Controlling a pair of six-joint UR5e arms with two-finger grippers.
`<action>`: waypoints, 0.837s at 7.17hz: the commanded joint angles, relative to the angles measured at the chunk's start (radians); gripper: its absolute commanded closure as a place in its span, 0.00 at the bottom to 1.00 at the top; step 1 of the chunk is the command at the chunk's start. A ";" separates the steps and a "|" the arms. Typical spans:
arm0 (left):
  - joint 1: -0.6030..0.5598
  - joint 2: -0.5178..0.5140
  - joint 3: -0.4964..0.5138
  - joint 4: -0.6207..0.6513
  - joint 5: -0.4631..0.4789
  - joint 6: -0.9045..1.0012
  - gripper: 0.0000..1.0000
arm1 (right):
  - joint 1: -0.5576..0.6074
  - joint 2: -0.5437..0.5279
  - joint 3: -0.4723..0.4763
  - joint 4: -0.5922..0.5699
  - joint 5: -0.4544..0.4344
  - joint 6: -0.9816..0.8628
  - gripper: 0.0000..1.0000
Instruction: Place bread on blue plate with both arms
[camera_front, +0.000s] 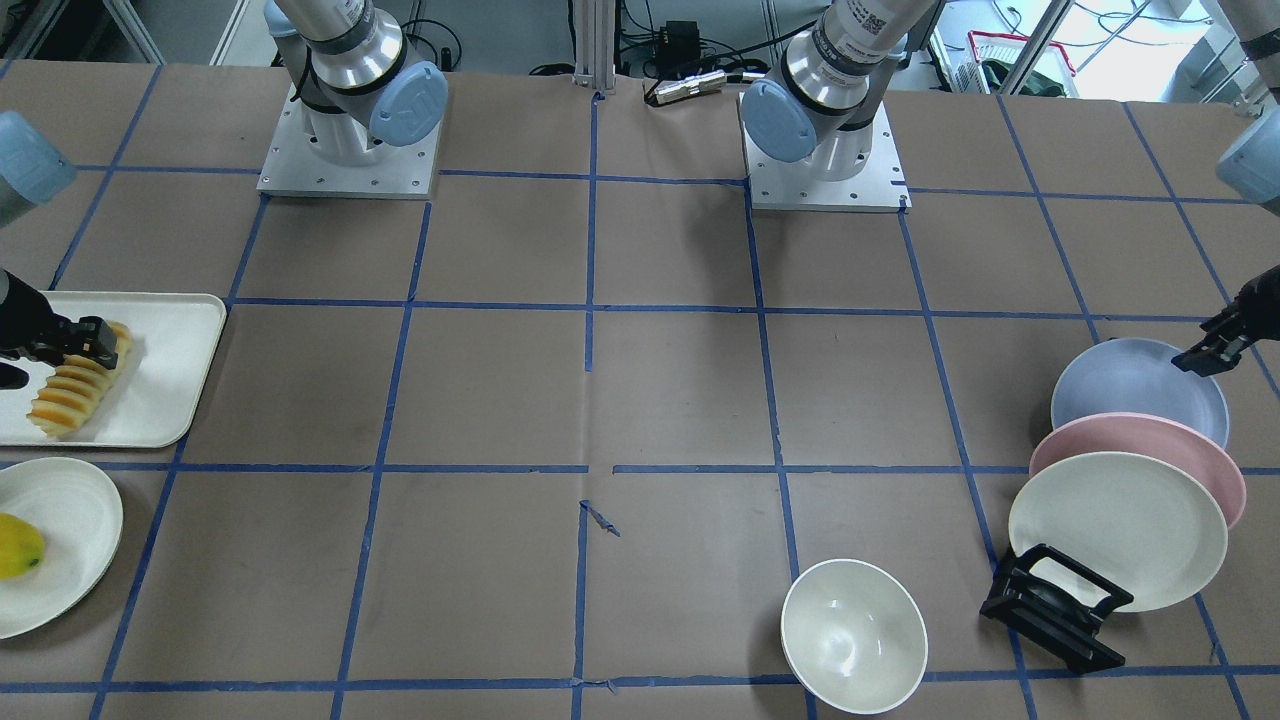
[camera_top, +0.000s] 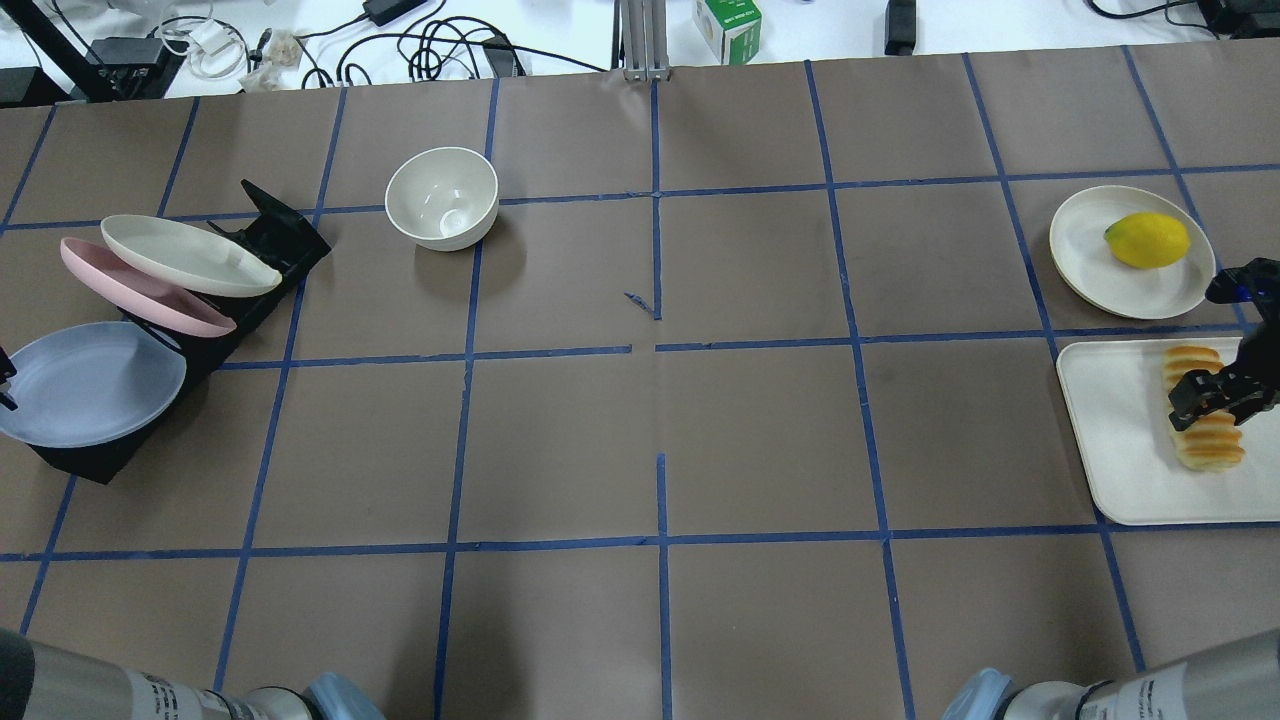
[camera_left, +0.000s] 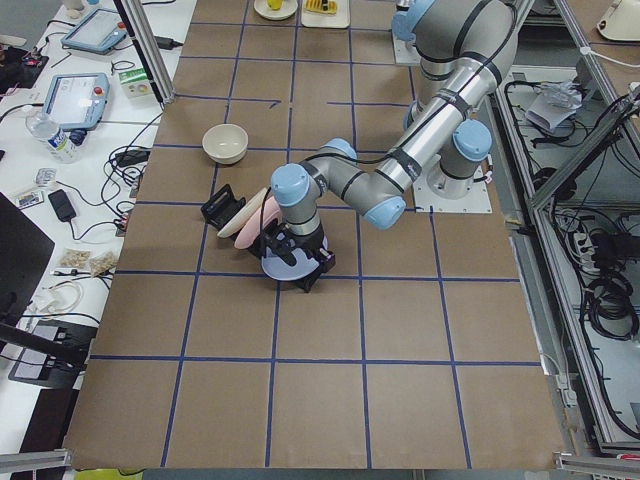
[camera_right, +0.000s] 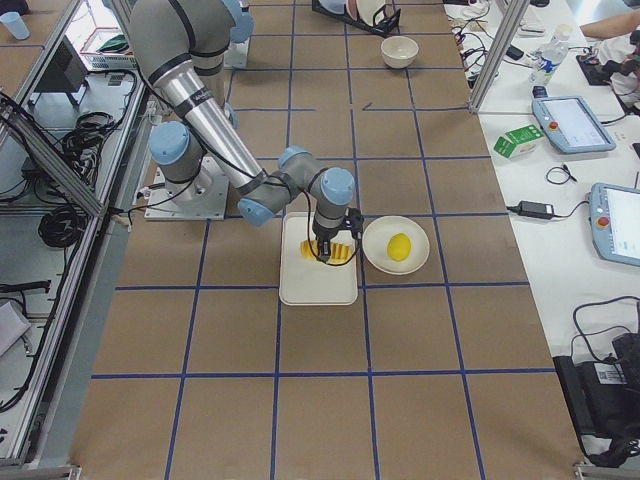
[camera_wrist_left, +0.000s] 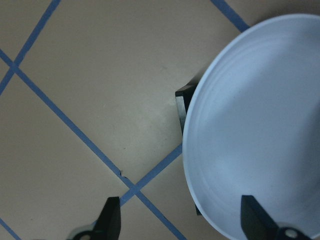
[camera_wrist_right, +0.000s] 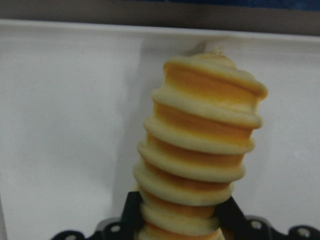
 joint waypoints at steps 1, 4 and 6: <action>-0.001 -0.031 -0.004 0.018 -0.003 0.007 0.58 | 0.000 -0.008 -0.003 0.001 -0.003 0.005 1.00; 0.000 -0.048 -0.001 0.047 -0.003 0.019 1.00 | 0.011 -0.016 -0.032 0.007 0.003 0.006 1.00; -0.004 -0.042 0.013 0.047 0.006 0.050 1.00 | 0.012 -0.016 -0.034 0.009 0.004 0.003 1.00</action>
